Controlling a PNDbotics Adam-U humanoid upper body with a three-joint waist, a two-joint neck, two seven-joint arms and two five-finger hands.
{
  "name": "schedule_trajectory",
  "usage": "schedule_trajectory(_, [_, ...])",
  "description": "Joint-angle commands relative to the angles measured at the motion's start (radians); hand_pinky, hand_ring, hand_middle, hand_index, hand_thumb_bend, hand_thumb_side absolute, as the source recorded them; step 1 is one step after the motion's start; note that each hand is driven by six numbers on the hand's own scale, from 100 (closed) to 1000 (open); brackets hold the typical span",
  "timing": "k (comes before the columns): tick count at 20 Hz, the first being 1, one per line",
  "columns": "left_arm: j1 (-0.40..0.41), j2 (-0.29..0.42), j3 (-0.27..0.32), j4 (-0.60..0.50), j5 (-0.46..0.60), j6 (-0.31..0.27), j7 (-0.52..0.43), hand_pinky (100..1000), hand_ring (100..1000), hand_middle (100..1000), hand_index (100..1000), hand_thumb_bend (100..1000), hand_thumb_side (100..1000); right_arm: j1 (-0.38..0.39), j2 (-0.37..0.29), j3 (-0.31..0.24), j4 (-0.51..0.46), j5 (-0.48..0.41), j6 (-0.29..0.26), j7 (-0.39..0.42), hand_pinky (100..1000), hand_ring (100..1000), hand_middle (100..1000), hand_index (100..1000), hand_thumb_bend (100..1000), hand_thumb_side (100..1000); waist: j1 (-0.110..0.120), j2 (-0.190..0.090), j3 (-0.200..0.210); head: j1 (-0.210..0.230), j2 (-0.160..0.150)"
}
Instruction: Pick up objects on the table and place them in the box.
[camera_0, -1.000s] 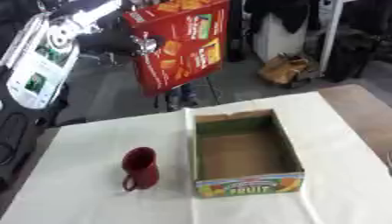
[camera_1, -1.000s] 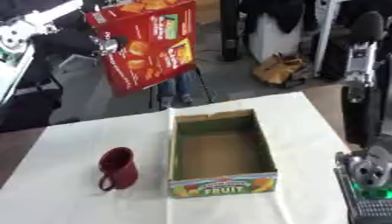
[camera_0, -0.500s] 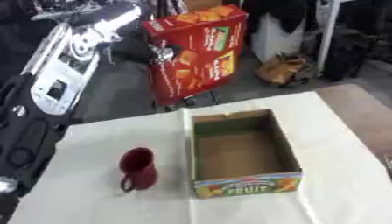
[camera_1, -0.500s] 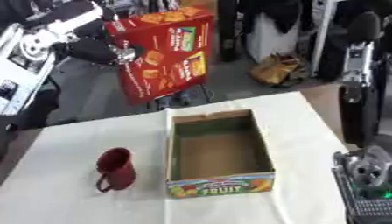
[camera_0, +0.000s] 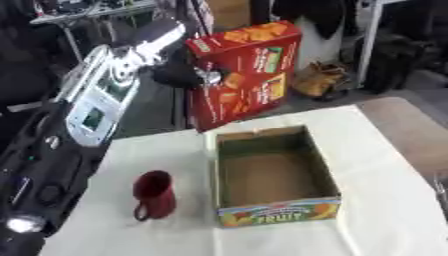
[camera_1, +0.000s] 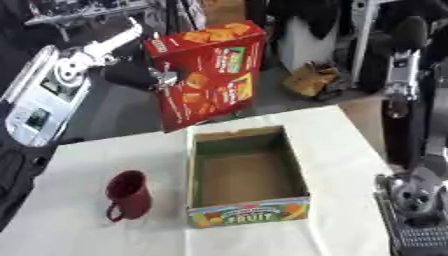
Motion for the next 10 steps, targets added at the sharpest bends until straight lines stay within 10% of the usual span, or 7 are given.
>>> schedule_trajectory(1, [-0.006,-0.007,0.003,-0.003,-0.024,-0.003,0.012,109,314,405,496,170,459,-0.019,0.000,0.001,-0.017,-0.006,0.001,0.001,998,925,871,855,100,1000,-0.010,-0.014,0.001,0.002,-0.004])
schedule_trajectory(10, [0.036,-0.054,-0.008,0.024,-0.046,-0.011,0.028,114,319,410,499,153,467,-0.026,0.003,0.001,-0.017,-0.007,-0.001,0.000,997,925,871,855,100,1000,-0.013,-0.005,-0.003,-0.005,-0.008])
